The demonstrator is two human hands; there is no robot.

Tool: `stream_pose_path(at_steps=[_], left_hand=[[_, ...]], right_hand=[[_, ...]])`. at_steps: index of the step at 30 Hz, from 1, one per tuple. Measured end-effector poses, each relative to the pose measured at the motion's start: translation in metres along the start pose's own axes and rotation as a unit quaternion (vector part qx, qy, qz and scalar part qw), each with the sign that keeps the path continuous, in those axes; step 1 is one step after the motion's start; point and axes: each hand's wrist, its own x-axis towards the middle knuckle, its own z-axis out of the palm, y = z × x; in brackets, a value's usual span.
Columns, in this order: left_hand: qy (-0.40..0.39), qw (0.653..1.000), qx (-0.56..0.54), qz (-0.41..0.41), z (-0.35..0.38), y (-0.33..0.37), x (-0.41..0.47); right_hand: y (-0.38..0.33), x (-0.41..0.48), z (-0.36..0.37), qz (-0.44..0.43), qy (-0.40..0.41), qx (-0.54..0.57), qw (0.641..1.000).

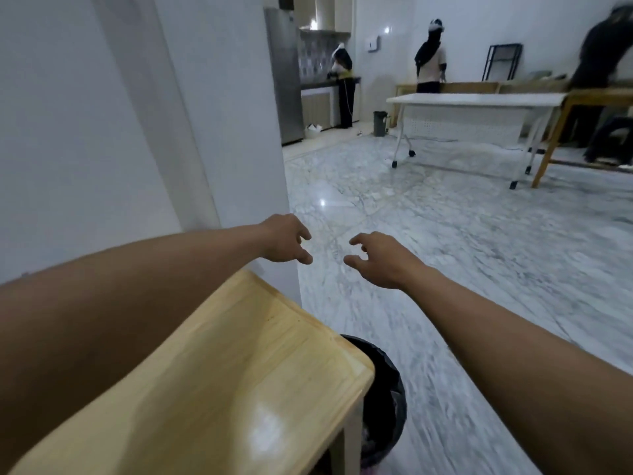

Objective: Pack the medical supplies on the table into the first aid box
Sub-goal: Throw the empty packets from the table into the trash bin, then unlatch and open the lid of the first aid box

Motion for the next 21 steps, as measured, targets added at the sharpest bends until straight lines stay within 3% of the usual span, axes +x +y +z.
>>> stream_pose_path(at_steps=[9, 21], left_hand=[[0.132, 0.988, 0.016, -0.075, -0.091, -0.026, -0.154], [0.259, 0.939, -0.003, -0.225, -0.134, -0.094, -0.371]], right_hand=[[-0.127, -0.049, -0.070, -0.093, 0.028, -0.040, 0.994], [-0.304, -0.106, -0.059, -0.264, 0.036, -0.042, 0.963]])
